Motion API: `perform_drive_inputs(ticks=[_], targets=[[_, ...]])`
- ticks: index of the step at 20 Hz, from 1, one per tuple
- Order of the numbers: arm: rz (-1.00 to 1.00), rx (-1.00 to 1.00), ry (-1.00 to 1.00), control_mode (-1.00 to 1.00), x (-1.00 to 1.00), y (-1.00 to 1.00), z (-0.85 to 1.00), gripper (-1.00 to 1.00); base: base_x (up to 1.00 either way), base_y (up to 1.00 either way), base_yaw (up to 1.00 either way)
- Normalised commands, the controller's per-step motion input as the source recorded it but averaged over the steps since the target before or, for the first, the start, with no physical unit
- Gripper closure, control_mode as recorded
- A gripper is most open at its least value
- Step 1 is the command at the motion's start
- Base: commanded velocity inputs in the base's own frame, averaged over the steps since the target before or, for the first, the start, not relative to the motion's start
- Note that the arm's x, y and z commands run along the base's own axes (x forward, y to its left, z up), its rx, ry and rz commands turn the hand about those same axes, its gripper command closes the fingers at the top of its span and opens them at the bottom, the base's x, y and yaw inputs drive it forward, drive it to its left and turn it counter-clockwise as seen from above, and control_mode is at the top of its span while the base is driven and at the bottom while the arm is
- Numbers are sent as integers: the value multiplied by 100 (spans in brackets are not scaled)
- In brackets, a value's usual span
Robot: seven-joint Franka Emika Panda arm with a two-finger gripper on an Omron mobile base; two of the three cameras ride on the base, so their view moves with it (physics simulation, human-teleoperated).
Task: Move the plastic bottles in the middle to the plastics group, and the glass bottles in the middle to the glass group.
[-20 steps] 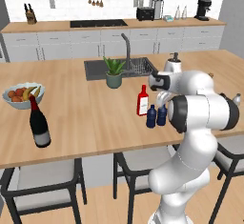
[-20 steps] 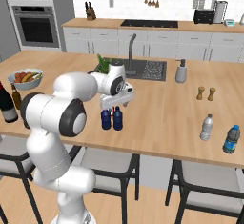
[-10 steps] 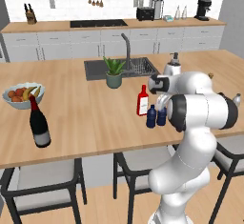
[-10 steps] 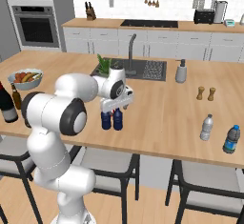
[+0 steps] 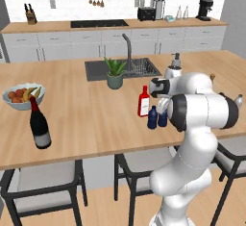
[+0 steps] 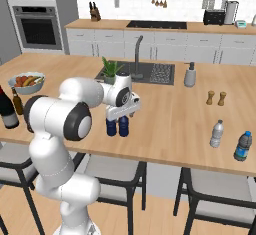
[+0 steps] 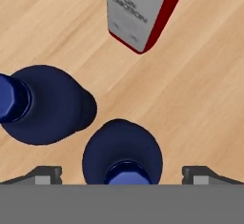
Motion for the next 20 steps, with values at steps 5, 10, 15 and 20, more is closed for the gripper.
perform_drive_inputs(ticks=[5, 10, 15, 20], targets=[[1, 1, -1, -100, 0, 0, -18, 100, 0, 0, 0], [1, 2, -2, -100, 0, 0, -19, 100, 0, 0, 0], [0, 0, 0, -100, -11, -2, 0, 100, 0, 0, 0], [-7, 0, -5, -100, -54, -42, 16, 100, 0, 0, 0]])
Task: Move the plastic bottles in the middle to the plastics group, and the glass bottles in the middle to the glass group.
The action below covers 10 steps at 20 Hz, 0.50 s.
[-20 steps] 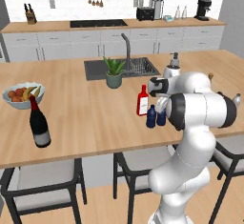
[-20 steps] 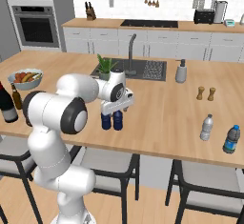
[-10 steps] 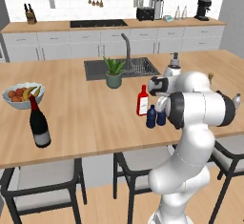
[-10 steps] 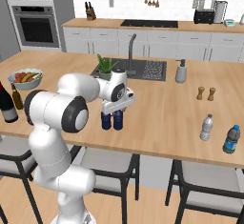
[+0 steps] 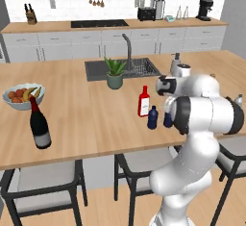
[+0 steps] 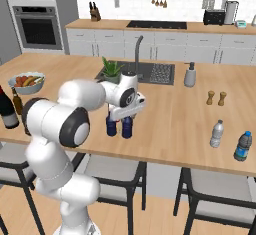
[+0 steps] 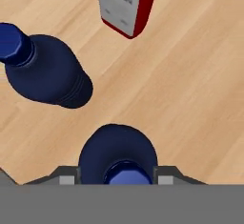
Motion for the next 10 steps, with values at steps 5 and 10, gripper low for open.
perform_drive_inputs(ticks=[5, 10], targets=[[-12, 5, -10, -100, -56, -53, 31, 100, 0, 0, 0], [-12, 2, -12, -100, -24, -53, 16, 100, 0, 0, 0]])
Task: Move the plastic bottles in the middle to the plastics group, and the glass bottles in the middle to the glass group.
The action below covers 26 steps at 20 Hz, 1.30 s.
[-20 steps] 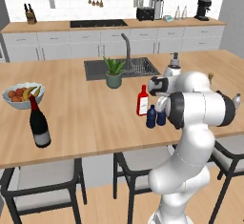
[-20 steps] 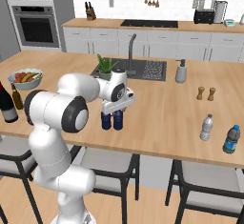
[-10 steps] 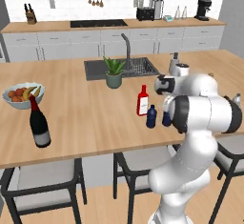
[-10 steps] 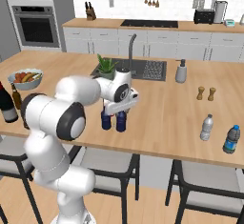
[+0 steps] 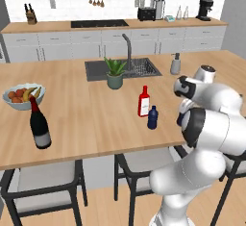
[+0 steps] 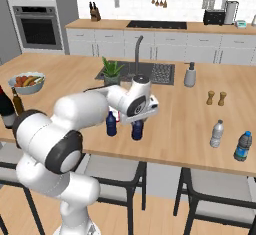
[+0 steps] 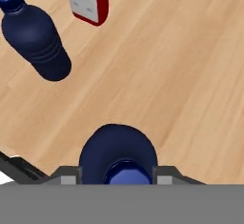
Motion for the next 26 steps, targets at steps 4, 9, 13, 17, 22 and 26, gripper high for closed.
perform_drive_inputs(ticks=[4, 9, 13, 17, 22, 26], targets=[[-17, 0, -9, -100, 0, -69, 10, 100, 0, 0, 0], [-24, 1, -1, -100, 17, -84, 7, 100, 0, 0, 0], [-25, 4, 1, -100, 33, -81, 19, 100, 0, 0, 0], [-22, 4, 1, -100, 24, -61, 14, 100, 0, 0, 0], [-19, 9, 0, -100, 7, -57, 1, 100, 0, 0, 0], [-13, 0, 0, -100, 0, -44, -12, 100, 0, 0, 0]])
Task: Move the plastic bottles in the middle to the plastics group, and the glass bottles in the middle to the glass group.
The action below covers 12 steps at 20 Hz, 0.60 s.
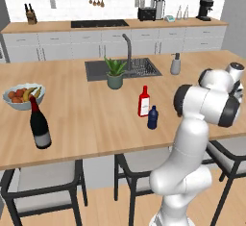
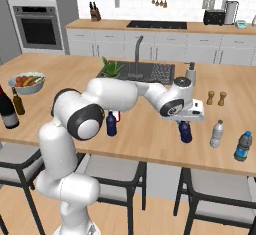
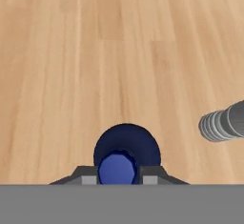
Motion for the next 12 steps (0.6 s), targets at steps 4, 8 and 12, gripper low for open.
perform_drive_inputs(ticks=[4, 8, 12], targets=[[-13, 0, -3, -100, 3, -47, -13, 100, 0, 0, 0], [-9, 0, -4, -100, 3, -31, -4, 100, 0, 0, 0], [-8, 6, -11, -100, 11, -33, 0, 100, 0, 0, 0]])
